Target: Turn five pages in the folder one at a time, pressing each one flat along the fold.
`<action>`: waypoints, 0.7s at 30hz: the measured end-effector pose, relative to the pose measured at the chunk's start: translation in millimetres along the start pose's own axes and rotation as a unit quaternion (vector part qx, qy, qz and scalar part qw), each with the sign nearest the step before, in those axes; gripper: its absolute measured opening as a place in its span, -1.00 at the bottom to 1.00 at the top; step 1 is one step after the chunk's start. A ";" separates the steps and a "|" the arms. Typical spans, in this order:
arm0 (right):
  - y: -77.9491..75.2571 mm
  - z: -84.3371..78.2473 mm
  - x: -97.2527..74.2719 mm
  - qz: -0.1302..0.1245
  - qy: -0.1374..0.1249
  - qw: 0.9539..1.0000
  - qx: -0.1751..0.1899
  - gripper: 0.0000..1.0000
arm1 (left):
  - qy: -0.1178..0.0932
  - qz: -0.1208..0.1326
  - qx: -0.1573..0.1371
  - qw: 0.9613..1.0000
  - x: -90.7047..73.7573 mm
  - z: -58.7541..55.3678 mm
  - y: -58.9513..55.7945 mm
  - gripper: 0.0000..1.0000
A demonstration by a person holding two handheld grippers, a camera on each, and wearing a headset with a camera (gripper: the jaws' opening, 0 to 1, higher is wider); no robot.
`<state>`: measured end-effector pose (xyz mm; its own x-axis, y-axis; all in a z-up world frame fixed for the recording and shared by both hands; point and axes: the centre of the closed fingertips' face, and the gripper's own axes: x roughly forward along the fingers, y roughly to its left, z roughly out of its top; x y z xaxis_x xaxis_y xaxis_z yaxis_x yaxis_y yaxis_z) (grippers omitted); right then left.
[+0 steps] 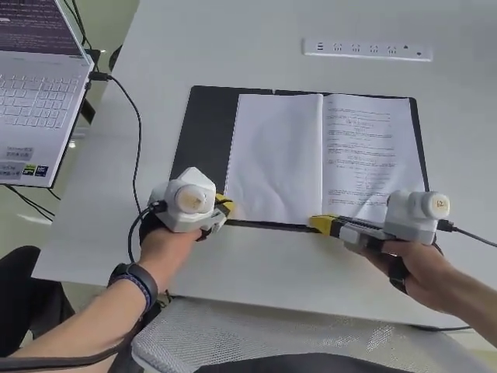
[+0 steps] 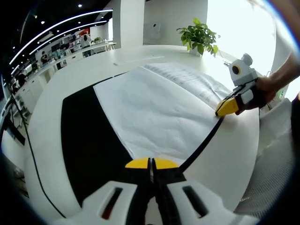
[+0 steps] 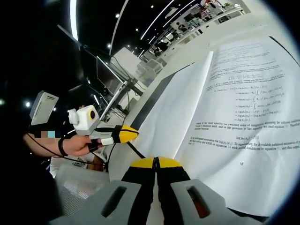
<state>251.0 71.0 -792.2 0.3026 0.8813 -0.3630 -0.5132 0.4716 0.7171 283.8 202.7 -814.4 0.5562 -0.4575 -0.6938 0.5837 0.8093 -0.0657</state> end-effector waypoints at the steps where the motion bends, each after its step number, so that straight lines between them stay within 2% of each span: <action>1: 0.3 -0.7 -0.3 0.001 0.002 1.000 0.000 -1.00 | 0.000 0.000 -0.001 1.000 0.4 -0.3 0.2 -0.99; 6: 3.9 0.5 -5.3 0.002 0.009 1.000 0.002 -0.99 | 0.002 -0.002 -0.003 1.000 1.1 -0.7 0.5 -0.97; 14: 6.4 14.9 -17.5 -0.008 0.008 1.000 -0.019 -0.74 | 0.009 -0.017 -0.007 1.000 0.2 -1.0 -3.4 -0.84; 18: 5.2 27.0 -25.7 -0.017 0.001 0.999 -0.037 -0.69 | 0.003 -0.020 -0.015 1.000 -4.2 4.5 -3.6 -0.74; 21: 1.0 34.0 -31.9 -0.028 -0.002 0.998 -0.053 -0.64 | -0.006 -0.020 -0.020 1.000 -8.9 12.7 -3.2 -0.71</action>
<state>268.2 42.4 -759.7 0.3354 0.8535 -0.3988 -0.5770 0.5207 0.6292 284.5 199.5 -798.9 0.5395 -0.4946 -0.6814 0.5827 0.8035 -0.1218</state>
